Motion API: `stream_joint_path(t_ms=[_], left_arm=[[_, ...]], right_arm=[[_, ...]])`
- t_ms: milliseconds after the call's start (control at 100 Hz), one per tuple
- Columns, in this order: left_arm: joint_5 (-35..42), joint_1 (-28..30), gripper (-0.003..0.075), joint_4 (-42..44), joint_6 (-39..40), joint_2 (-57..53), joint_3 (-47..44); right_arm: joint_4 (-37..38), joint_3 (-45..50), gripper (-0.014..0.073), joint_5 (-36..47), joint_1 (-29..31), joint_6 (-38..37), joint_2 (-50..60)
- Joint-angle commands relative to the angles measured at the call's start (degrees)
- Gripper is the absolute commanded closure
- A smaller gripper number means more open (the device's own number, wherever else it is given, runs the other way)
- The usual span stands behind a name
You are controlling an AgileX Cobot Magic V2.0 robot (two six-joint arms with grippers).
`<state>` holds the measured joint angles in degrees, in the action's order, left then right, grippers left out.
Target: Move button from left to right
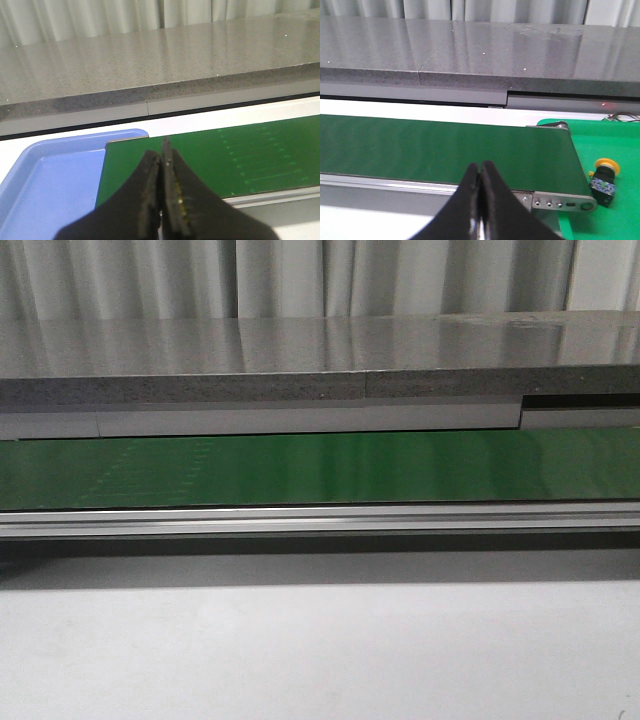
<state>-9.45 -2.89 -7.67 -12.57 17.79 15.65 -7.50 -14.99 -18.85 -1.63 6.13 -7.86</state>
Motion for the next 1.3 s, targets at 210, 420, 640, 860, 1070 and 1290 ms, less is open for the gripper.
stream_joint_path(t_ms=[210,420,640,860,1070,1290], left_arm=[[4.4,-0.4,0.0739,-0.3,0.0,0.4,1.7],[4.4,-0.4,0.0739,-0.3,0.0,0.4,1.7],[4.4,-0.4,0.0739,-0.3,0.0,0.4,1.7],[4.4,-0.4,0.0739,-0.3,0.0,0.4,1.7],[4.4,-0.4,0.0739,-0.3,0.0,0.4,1.7],[4.4,-0.4,0.0739,-0.3,0.0,0.4,1.7]], right_arm=[[7.0,8.9,0.0661,11.6,-2.2,-8.2,6.1],[7.1,15.4,0.0661,16.3,-2.2,-8.6,9.4],[7.0,15.5,0.0661,17.1,-2.2,-8.6,9.4],[7.0,15.5,0.0661,16.9,-2.2,-8.6,9.4],[7.0,15.5,0.0661,16.9,-2.2,-8.6,9.4],[7.0,15.5,0.0661,16.9,-2.2,-8.6,9.4]])
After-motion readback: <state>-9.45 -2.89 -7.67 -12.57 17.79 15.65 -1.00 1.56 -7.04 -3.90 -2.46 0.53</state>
